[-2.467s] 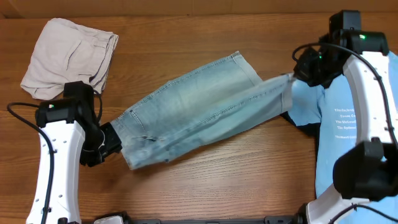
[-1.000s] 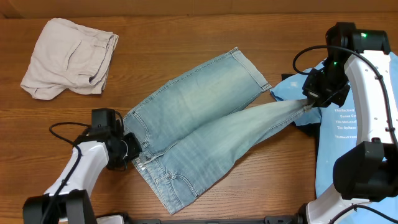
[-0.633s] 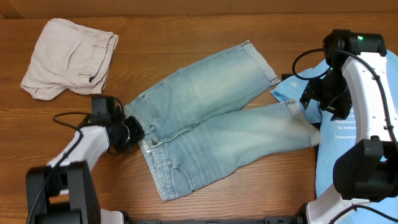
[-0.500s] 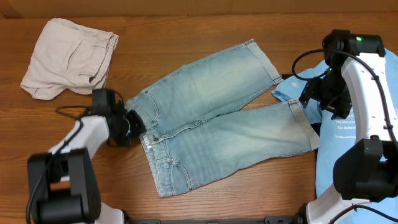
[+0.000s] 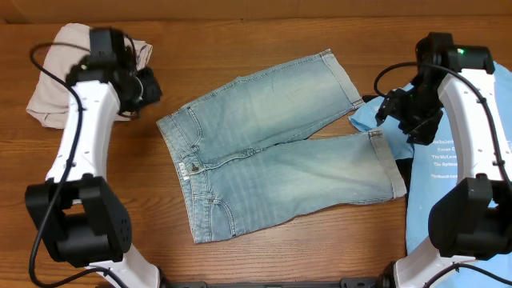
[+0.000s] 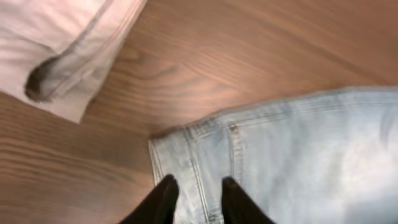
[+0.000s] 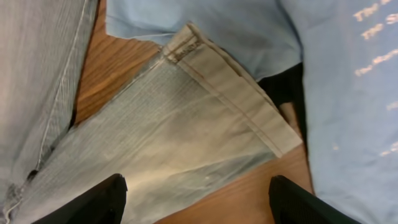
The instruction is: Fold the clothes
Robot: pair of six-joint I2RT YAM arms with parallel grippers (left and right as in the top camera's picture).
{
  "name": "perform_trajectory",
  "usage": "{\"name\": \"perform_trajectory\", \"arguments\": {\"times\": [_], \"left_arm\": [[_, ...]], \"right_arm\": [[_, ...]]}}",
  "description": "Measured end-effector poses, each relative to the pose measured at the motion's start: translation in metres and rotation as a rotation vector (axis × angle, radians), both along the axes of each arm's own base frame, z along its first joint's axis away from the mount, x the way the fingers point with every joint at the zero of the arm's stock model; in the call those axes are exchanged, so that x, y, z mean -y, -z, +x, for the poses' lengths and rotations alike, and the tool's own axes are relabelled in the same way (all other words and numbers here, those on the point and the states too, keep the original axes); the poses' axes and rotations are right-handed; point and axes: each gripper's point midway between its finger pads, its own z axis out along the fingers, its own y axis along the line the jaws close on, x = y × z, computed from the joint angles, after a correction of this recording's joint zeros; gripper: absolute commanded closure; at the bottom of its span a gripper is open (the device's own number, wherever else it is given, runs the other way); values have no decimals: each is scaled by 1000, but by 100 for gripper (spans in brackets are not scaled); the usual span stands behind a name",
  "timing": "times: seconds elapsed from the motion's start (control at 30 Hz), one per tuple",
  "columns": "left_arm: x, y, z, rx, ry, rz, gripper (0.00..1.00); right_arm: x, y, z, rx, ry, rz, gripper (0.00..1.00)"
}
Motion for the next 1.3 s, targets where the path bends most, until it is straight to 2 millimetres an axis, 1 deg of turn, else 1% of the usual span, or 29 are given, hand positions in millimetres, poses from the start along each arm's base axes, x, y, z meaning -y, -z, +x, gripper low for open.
{"name": "perform_trajectory", "arguments": {"times": [0.07,0.13,0.17,0.27,0.4,0.47,0.53,0.6,0.73,0.83,0.93,1.03,1.1,1.17,1.23,1.27,1.3], "left_arm": [[10,-2,-11,-37,60,-24,96],[21,5,-22,-78,113,-38,96],[28,13,-25,-90,138,-43,96],[54,47,-39,-126,220,-52,96],[82,101,-73,-199,309,-59,96],[86,117,-83,-212,322,-56,96],[79,131,-85,-198,310,-27,96],[72,141,-83,-176,283,1,96],[62,143,-70,-90,217,45,96],[52,144,-51,-16,164,66,96],[35,146,-26,46,86,59,96],[18,145,-4,69,9,14,96],[9,143,7,68,-20,-27,96],[4,141,11,38,-29,-56,96],[1,139,10,-14,-16,-56,96],[0,137,8,-47,-2,-49,96],[-2,137,6,-75,6,-42,96]], "right_arm": [[-2,7,-1,-6,-4,11,23],[-4,16,-4,-19,-6,21,23],[-5,20,-6,-26,-5,26,23],[-7,33,-10,-41,-5,38,24],[-8,49,-20,-77,-4,45,25],[-9,55,-22,-83,-4,46,26],[-9,58,-22,-78,-4,51,26],[-12,60,-19,-65,-4,64,26],[-17,60,-16,-53,-2,95,26],[-20,60,-15,-47,-4,110,26],[-23,60,-14,-43,-16,117,26],[-30,61,-9,-22,-46,116,26],[-37,64,-10,-19,-73,116,26],[-46,69,-14,-30,-100,115,27],[-53,77,-22,-55,-112,109,30],[-56,81,-26,-71,-110,103,36],[-57,86,-29,-78,-107,98,57]]}}
